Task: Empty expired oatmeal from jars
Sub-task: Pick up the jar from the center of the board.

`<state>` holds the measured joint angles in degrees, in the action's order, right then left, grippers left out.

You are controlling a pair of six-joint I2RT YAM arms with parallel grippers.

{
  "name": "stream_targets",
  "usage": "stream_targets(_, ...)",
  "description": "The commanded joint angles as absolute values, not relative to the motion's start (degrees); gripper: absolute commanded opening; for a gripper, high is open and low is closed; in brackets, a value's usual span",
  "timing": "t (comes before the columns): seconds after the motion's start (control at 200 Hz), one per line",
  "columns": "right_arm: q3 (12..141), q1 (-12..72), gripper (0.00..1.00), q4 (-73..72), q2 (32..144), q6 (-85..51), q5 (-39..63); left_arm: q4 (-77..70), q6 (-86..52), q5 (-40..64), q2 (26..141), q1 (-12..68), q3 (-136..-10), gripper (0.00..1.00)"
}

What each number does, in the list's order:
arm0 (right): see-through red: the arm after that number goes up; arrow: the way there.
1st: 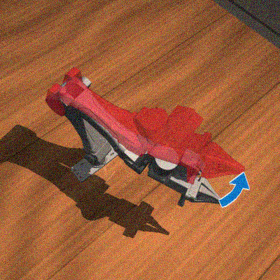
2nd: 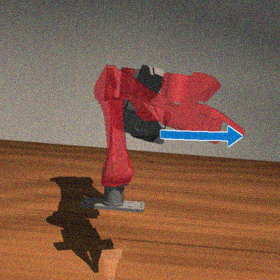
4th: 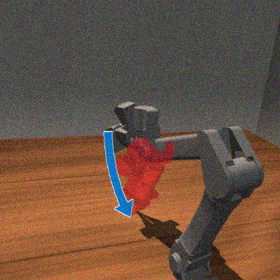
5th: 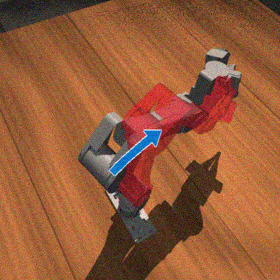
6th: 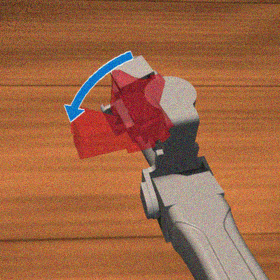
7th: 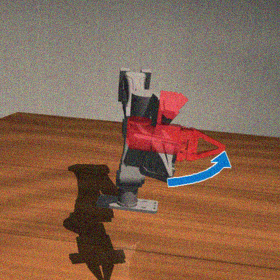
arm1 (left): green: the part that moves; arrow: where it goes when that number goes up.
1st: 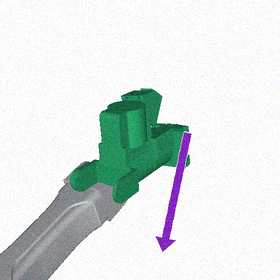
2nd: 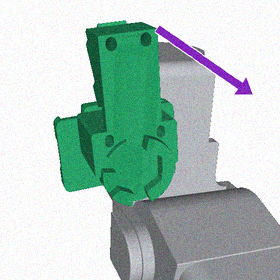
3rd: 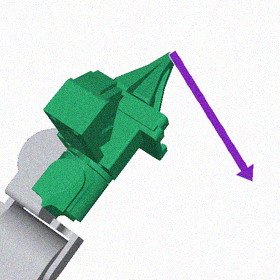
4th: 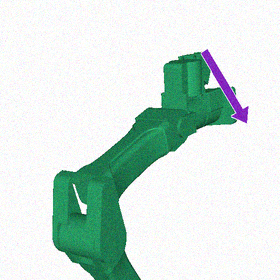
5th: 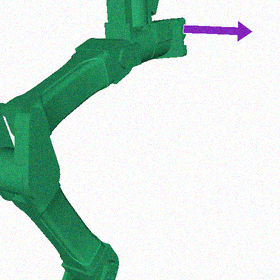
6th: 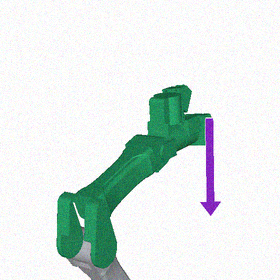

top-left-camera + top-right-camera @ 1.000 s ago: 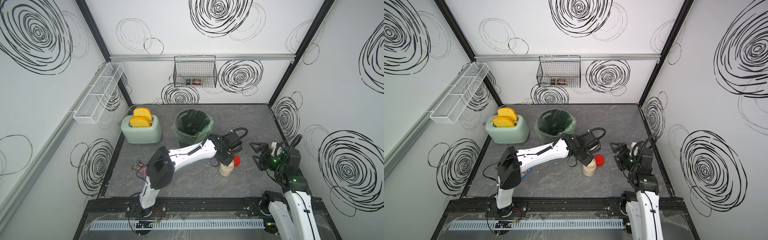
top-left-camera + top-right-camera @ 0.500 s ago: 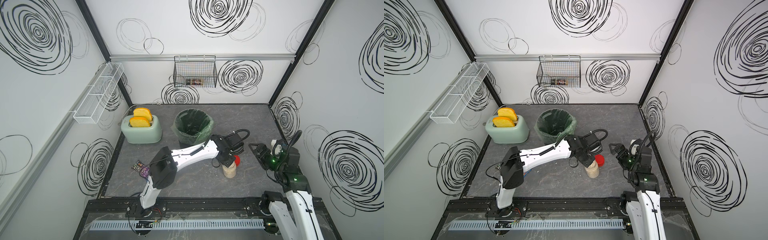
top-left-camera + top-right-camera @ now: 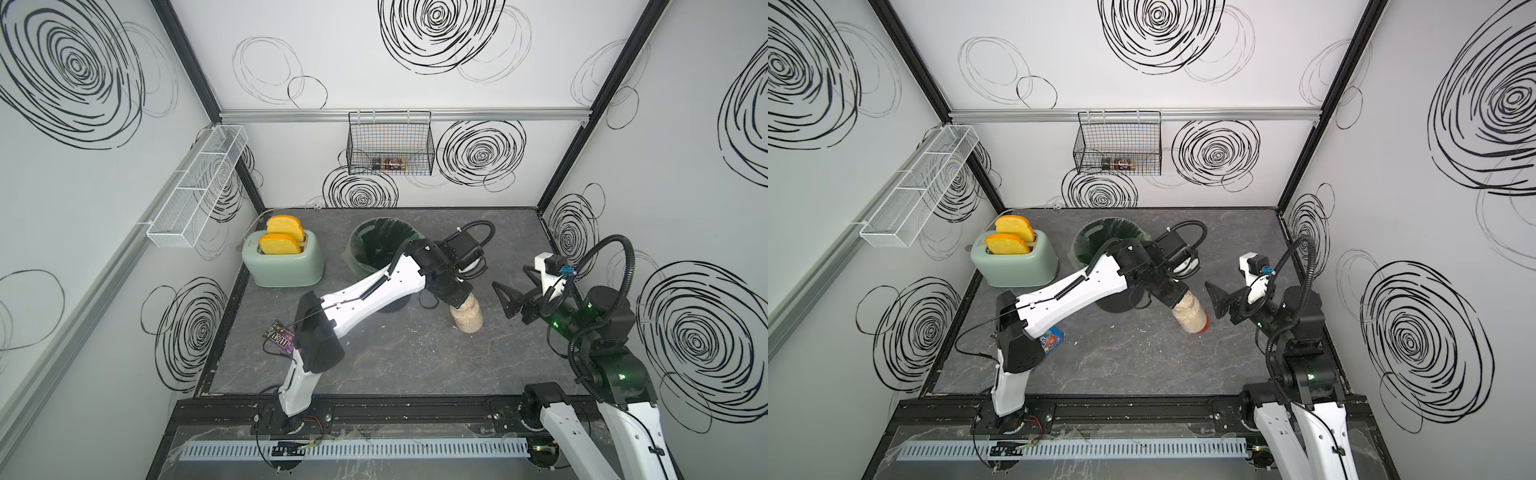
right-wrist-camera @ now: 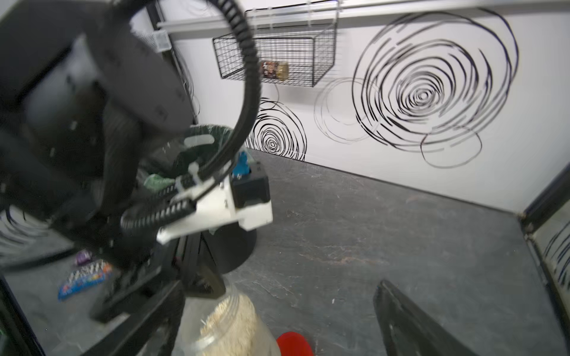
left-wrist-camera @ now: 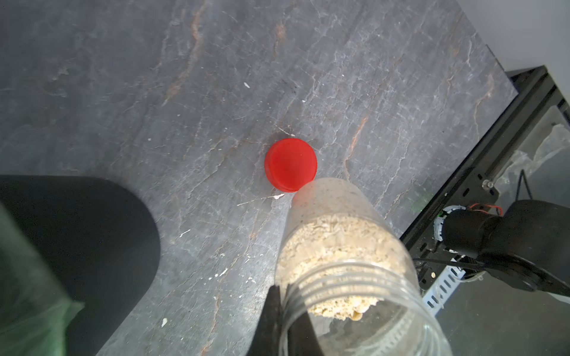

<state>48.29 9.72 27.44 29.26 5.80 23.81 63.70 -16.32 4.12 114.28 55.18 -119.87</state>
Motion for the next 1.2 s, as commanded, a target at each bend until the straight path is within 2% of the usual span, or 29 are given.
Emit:
stream_targets(0.0,50.61,14.29,0.98,35.1,29.91,24.81,25.21,64.5,-17.05,6.04,108.73,53.29,-122.07,0.0)
stream_targets(0.24,53.38,21.62,0.98,43.58,33.36,33.65,25.6,65.02,-17.23,6.4,105.63,51.34,-121.92,0.0)
stream_targets(0.56,42.19,26.71,0.98,26.72,30.54,32.54,23.75,65.0,-17.99,7.72,102.61,50.71,-120.58,0.0)
stream_targets(1.191,38.23,30.76,0.98,10.99,40.79,29.18,26.26,64.8,-19.31,9.26,102.52,52.03,-120.5,0.0)
